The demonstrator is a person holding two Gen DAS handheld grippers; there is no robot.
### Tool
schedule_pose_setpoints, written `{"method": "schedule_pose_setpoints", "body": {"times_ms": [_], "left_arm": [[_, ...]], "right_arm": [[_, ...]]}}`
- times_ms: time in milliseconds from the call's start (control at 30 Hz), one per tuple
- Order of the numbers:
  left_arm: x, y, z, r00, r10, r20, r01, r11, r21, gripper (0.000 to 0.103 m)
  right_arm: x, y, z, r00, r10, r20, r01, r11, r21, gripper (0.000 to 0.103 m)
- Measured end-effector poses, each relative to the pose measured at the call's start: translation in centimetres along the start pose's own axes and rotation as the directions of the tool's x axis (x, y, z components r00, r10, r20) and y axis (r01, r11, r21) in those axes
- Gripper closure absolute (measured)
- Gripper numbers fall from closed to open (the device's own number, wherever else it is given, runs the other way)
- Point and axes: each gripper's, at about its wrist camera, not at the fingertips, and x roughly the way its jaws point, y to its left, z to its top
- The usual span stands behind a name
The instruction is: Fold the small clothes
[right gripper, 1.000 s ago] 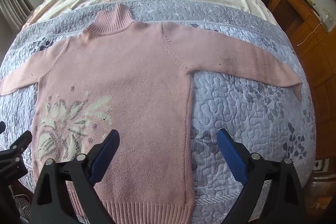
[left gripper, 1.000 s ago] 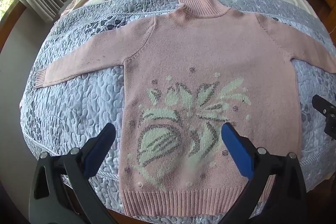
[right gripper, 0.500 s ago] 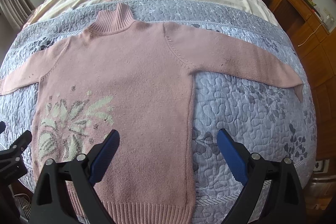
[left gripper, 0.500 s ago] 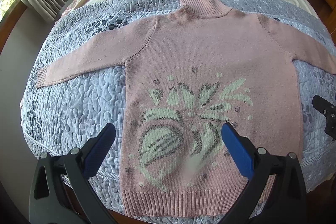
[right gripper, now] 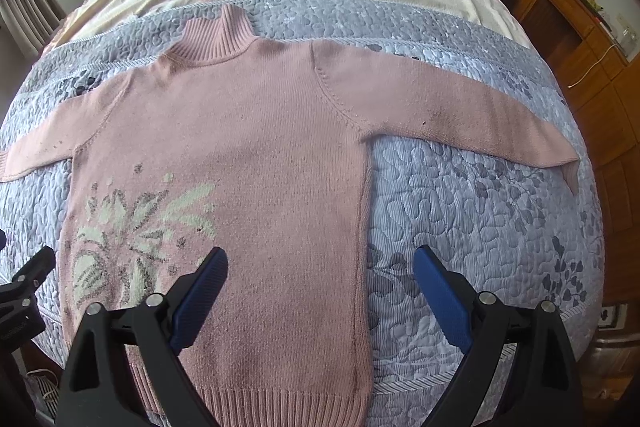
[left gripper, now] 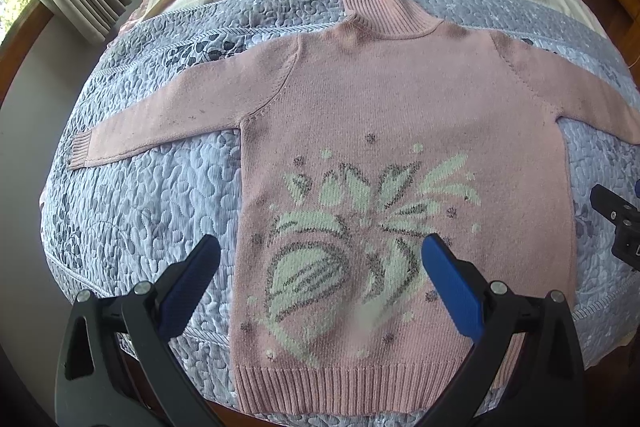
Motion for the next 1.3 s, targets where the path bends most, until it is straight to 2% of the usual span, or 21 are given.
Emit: {"method": "schedule_pose_setpoints", "body": {"times_ms": [1300], "left_arm": [[-0.06, 0.23, -0.21, 1.0, 0.01, 0.001, -0.01, 1.0, -0.003, 0.003]], "right_arm": [[0.18, -0.17, 0.15, 1.0, 0.004, 0.004, -0.004, 1.0, 0.003, 0.009]]}}
